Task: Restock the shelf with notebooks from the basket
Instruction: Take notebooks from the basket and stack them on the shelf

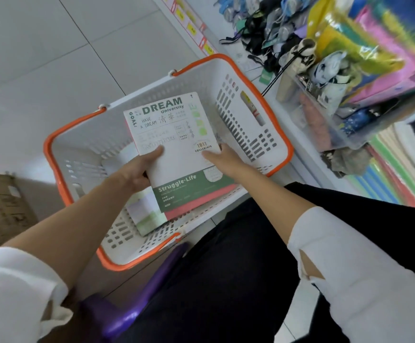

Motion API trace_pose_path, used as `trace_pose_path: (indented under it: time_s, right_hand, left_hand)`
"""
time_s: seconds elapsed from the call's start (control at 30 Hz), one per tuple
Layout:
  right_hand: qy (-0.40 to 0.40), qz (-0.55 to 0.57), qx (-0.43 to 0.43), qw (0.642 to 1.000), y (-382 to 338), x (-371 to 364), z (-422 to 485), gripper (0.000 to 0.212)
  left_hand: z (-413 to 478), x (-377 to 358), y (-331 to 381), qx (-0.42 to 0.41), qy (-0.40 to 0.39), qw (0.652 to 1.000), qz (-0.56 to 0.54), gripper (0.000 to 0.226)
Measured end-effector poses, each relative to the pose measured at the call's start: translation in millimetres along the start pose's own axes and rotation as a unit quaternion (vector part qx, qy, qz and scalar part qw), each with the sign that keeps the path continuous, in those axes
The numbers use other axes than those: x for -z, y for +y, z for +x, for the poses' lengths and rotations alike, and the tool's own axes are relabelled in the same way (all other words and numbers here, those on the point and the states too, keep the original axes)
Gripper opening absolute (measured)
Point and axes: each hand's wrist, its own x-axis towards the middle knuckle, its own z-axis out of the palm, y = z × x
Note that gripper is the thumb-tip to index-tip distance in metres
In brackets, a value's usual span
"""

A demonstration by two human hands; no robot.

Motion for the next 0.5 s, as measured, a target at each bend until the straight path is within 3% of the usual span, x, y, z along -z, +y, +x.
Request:
trace_pose_path:
  time_s: [0.1, 0.17, 0.3, 0.4, 0.5]
  right_hand:
    - [0.069, 0.048, 0.051, 0.995, -4, 24, -18, 0.035]
    - [0.092, 0.070, 0.076, 0.990, -8, 38, -35, 0.032]
    - [0.126, 0.094, 0.117, 0.981, -14, 67, -74, 0.040]
    - [0.145, 0.092, 0.150, 0.974, -15, 98, -111, 0.031]
    - [0.248, 0.082, 0.170, 0.950, -19, 132, -151, 0.022]
  left_hand:
    - [-7, -26, 21, -0.034, -0.021, 0.998, 0.044, 0.031]
    - [-13, -48, 32, -0.058, -0.044, 0.995, 0.069, 0.043]
    - [-35, -95, 53, -0.111, -0.026, 0.990, 0.078, 0.044]
    - [-55, -134, 68, -0.141, -0.056, 0.982, 0.115, 0.043]
    - [-84, -187, 82, -0.175, -0.085, 0.971, 0.136, 0.038]
